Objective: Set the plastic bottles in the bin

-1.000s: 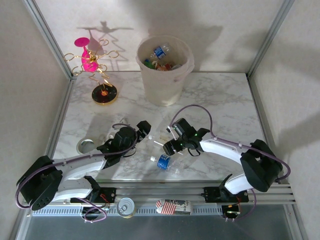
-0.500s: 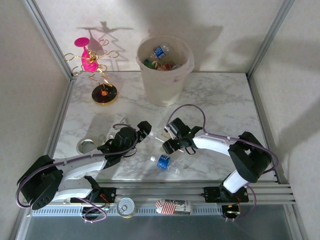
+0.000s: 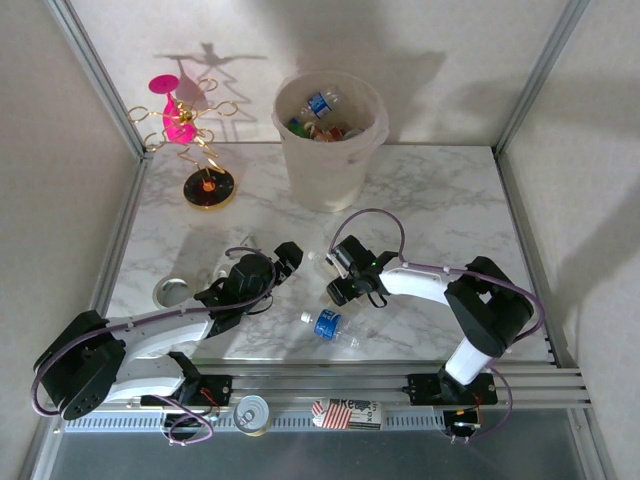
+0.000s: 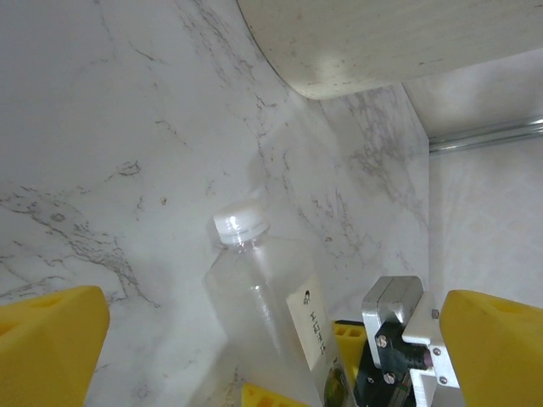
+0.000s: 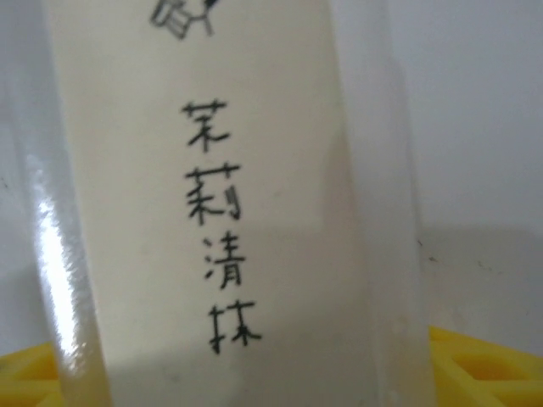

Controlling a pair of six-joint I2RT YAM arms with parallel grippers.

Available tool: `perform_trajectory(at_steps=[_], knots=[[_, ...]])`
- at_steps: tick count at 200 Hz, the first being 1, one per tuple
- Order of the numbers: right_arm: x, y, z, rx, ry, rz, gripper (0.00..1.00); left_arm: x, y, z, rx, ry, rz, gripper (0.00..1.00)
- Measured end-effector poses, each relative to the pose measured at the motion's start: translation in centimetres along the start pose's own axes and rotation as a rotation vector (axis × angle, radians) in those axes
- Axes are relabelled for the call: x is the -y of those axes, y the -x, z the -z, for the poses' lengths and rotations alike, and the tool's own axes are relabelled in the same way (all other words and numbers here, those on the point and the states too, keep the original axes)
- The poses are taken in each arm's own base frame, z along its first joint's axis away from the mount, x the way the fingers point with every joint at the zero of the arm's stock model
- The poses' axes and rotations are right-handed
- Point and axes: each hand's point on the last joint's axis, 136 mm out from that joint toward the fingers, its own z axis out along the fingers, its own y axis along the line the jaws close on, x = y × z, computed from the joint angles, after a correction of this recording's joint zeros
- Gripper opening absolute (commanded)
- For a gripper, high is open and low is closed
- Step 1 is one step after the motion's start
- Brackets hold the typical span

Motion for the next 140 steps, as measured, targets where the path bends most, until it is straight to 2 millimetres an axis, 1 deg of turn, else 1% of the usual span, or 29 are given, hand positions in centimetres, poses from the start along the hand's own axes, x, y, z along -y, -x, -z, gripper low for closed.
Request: perform_trajectory(at_steps=[57, 95, 115, 140], knots=[[0.0, 0.2, 0.0, 0.009, 0.0, 0.015, 0.53, 0.0, 0.0, 0.0, 0.0, 0.0, 0.0, 0.99], [0.0, 0.4, 0.2, 0.017, 0.001, 0.014, 0.48, 0.0, 0.0, 0.0, 0.001, -0.001, -0.001, 1.0], [-0.1, 1.3, 1.3, 0.058, 0.006, 0.012, 0.46, 0.2, 0.2, 0.2, 0.01, -0.006, -0.004, 1.0], [-0.1, 3.7, 4.0, 0.172, 0.016, 0.005, 0.44, 0.5, 0.6, 0.4, 0.023, -0.015, -0.009, 1.0]])
